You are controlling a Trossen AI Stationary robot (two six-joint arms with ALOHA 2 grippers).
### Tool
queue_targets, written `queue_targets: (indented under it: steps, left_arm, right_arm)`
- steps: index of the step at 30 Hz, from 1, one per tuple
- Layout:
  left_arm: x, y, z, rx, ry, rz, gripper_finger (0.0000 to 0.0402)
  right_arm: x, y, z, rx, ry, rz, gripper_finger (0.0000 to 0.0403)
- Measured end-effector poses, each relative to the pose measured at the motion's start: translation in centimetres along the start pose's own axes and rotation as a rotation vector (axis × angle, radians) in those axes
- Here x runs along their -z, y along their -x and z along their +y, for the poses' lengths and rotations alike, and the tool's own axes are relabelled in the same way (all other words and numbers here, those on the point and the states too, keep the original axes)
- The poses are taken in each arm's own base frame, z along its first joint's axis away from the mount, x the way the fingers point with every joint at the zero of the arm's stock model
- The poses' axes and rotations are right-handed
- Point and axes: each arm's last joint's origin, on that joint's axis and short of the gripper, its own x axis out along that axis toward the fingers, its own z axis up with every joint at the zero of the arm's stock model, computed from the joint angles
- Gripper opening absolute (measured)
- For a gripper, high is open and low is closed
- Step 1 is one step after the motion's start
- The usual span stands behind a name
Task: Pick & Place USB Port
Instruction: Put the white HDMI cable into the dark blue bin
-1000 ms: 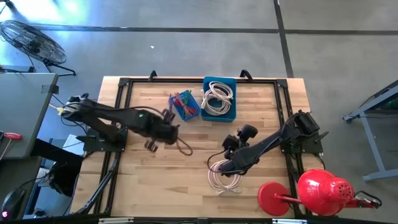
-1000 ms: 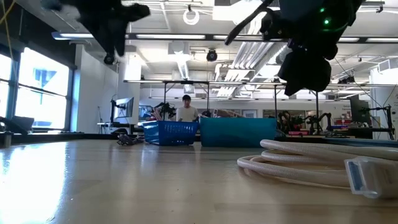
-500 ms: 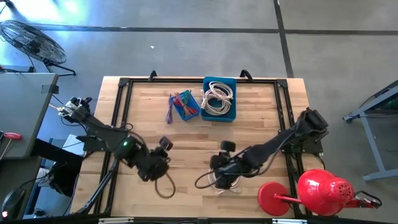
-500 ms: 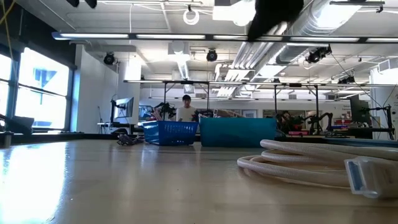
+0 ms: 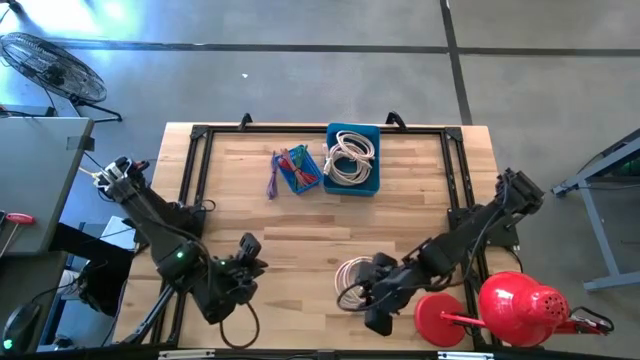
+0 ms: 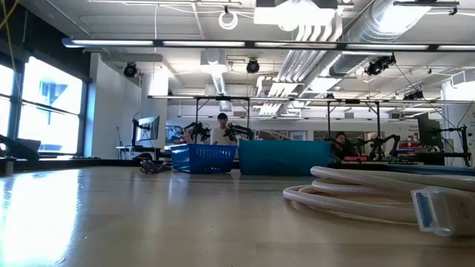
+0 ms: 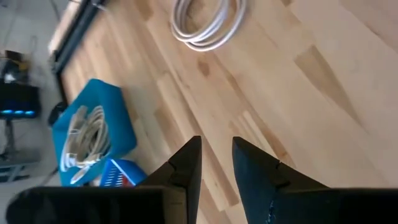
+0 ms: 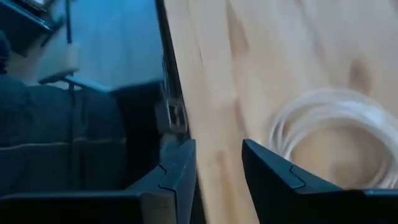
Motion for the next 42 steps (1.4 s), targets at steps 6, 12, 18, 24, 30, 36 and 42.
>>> queue_targets:
  steps: [6,12,18,24,30,36,42]
  left_arm:
    - [0.0,0.2,-0.2,-0.031,-0.002,-0.007,0.0085]
    - [0.0,0.2,-0.1,-0.040,0.001,-0.006,0.0085]
    - [0.0,0.2,-0.1,-0.048,-0.002,-0.006,0.0085]
    - [0.0,0.2,-0.1,-0.058,-0.010,-0.004,0.0085]
    - [0.1,0.2,-0.1,-0.058,-0.016,0.003,0.0085]
    - [0.1,0.2,-0.1,-0.058,-0.018,0.005,0.0085]
    - [0.1,0.1,-0.1,-0.065,-0.020,0.008,0.0085]
  right_arm:
    - [1.7,-2.7,0.3,-0.021,-0.102,0.190,0.0122]
    - [3.5,-5.3,0.6,-0.024,0.006,0.326,0.0122]
    - [4.2,-7.5,0.0,-0.007,0.178,0.380,0.0122]
    - [4.7,-8.7,-0.3,0.020,0.448,0.365,0.0122]
    - [4.7,-8.8,-1.2,0.163,0.534,0.318,0.0122]
    - [4.8,-9.1,-1.5,0.218,0.555,0.304,0.0122]
    - [5.5,-10.9,-2.5,0.278,0.602,0.381,0.0122]
